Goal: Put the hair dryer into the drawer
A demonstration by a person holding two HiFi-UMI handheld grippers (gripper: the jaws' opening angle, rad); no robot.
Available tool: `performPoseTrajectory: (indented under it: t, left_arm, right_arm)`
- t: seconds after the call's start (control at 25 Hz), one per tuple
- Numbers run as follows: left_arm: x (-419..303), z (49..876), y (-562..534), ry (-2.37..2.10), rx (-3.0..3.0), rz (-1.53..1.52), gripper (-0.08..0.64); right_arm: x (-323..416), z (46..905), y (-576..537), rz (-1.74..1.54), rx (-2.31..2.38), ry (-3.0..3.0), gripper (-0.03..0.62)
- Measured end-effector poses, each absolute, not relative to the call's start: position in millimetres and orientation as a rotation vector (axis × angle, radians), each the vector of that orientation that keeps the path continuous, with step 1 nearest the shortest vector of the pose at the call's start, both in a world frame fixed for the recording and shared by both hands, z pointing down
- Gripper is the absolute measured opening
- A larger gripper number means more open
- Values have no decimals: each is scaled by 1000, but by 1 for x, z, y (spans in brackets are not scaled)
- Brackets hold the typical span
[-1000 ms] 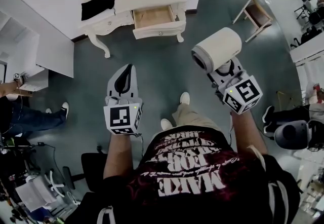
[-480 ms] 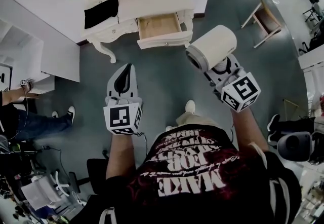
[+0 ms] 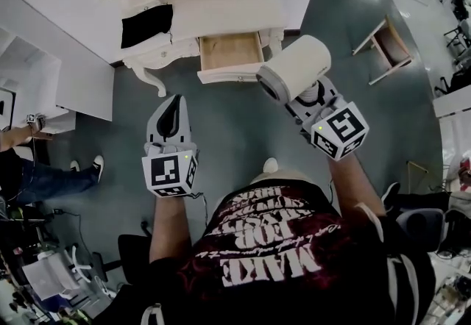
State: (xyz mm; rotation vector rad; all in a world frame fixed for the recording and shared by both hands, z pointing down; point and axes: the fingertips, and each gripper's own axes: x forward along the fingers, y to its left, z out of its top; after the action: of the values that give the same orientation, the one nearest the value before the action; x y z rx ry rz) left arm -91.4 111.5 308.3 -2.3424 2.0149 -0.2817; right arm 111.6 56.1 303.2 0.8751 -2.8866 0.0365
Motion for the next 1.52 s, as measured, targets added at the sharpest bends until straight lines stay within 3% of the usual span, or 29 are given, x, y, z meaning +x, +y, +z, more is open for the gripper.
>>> performPoseTrajectory:
  t: [1.0,1.52]
  left_arm:
    - [-52,291,49,2149,-2214,-281,5]
    - [-68,303,54,2159,-2213,-392,5]
  right_arm:
    - [136,294,-37,0,650,-2944,181]
    - [133,309,-51,101,688,-2956,181]
